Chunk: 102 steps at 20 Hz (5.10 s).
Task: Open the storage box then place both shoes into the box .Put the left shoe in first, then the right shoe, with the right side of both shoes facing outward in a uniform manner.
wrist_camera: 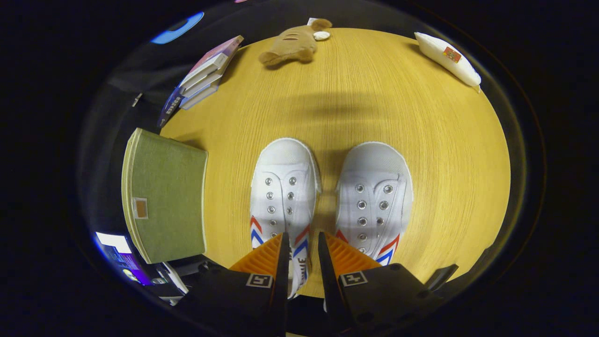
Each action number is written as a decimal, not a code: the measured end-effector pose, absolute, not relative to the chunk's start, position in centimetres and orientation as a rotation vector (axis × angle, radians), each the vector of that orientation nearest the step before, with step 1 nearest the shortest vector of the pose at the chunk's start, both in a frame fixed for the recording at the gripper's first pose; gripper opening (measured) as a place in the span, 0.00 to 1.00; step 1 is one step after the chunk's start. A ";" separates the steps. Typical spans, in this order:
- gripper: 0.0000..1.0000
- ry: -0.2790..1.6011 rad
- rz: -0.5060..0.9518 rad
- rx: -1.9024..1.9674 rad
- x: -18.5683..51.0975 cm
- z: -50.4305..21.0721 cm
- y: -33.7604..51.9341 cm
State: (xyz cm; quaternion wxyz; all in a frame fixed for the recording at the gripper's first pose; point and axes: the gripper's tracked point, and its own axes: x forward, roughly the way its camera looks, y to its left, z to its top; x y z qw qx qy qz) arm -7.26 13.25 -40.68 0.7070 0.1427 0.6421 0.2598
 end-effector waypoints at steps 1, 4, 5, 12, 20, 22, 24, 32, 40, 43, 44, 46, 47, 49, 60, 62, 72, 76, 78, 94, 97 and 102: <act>0.38 1.427 0.589 0.333 -7.3 -40.6 13.8; 0.38 1.418 0.614 0.334 -7.0 -40.5 14.9; 0.37 1.419 0.612 0.318 -7.0 -41.0 15.0; 0.38 1.497 0.582 0.295 -7.2 -43.1 15.5; 0.09 1.498 0.503 0.638 -7.5 -40.5 15.1; 0.09 1.467 0.491 0.675 -7.2 -38.5 14.9; 0.09 1.436 0.474 0.695 -6.6 -36.2 14.8; 0.09 1.303 0.583 0.696 -5.7 -23.4 19.3; 0.08 1.297 0.698 0.741 -8.0 -14.7 29.8; 0.08 1.370 0.690 0.736 -10.0 -14.8 34.0; 0.08 1.390 0.687 0.729 -10.6 -14.9 35.4; 0.08 1.421 0.694 0.704 -11.5 -15.5 37.9; 0.09 1.437 0.693 0.692 -11.9 -16.0 38.9; 0.08 1.459 0.666 0.671 -12.0 -17.3 40.6; 0.08 1.508 0.482 0.478 -11.5 -26.0 46.4; 0.09 1.543 0.476 0.442 -12.4 -27.3 47.1; 0.58 1.544 0.591 0.453 -13.2 -26.6 47.0; 0.86 1.485 0.685 0.547 -13.5 -22.9 45.9; 0.93 1.423 0.738 0.572 -13.4 -20.7 44.8; 0.95 1.017 0.444 0.563 -4.3 -21.0 14.3; 0.95 1.068 0.324 0.528 -4.1 -26.2 8.4; 0.94 1.169 0.263 0.475 -4.7 -33.8 4.5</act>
